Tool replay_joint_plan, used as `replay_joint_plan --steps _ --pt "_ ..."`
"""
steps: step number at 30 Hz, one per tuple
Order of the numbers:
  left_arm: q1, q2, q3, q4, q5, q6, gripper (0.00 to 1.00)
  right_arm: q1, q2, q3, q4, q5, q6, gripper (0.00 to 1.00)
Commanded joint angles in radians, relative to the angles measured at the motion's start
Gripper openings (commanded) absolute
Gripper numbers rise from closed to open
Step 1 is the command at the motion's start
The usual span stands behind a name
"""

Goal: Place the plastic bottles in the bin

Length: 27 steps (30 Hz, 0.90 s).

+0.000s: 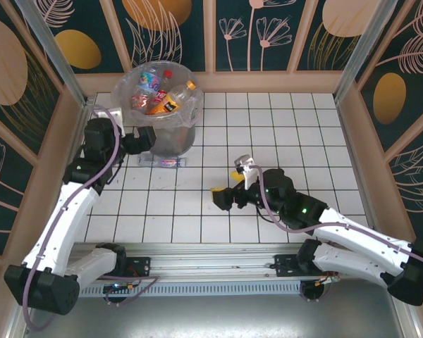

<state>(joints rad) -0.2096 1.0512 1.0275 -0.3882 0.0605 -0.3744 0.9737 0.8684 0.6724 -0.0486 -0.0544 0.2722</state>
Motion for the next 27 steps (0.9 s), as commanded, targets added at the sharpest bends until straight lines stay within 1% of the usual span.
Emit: replay_joint_plan --steps 1,5,7,10,18,23,27 --pt "0.002 -0.003 -0.111 0.098 0.029 -0.131 0.98 -0.007 0.012 -0.004 0.044 -0.024 0.023 0.98" --pt "0.001 0.019 -0.206 0.116 -0.074 -0.233 0.98 -0.007 0.014 -0.009 0.044 -0.022 0.028 0.98" --pt "0.001 0.053 -0.227 0.135 -0.084 -0.260 0.98 -0.008 0.014 -0.012 0.043 -0.021 0.027 0.98" --pt "0.003 0.139 -0.231 0.133 -0.137 -0.321 0.99 -0.007 0.014 -0.010 0.037 -0.016 0.026 0.98" --pt "0.008 0.332 -0.223 0.217 -0.169 -0.463 0.99 -0.007 -0.006 -0.026 0.034 -0.001 0.041 0.98" --pt "0.013 0.380 -0.275 0.324 -0.151 -0.614 0.98 -0.007 -0.022 -0.030 0.026 0.011 0.044 0.98" --pt "0.018 0.421 -0.290 0.386 -0.144 -0.703 0.99 -0.007 -0.025 -0.027 0.017 0.019 0.042 0.98"
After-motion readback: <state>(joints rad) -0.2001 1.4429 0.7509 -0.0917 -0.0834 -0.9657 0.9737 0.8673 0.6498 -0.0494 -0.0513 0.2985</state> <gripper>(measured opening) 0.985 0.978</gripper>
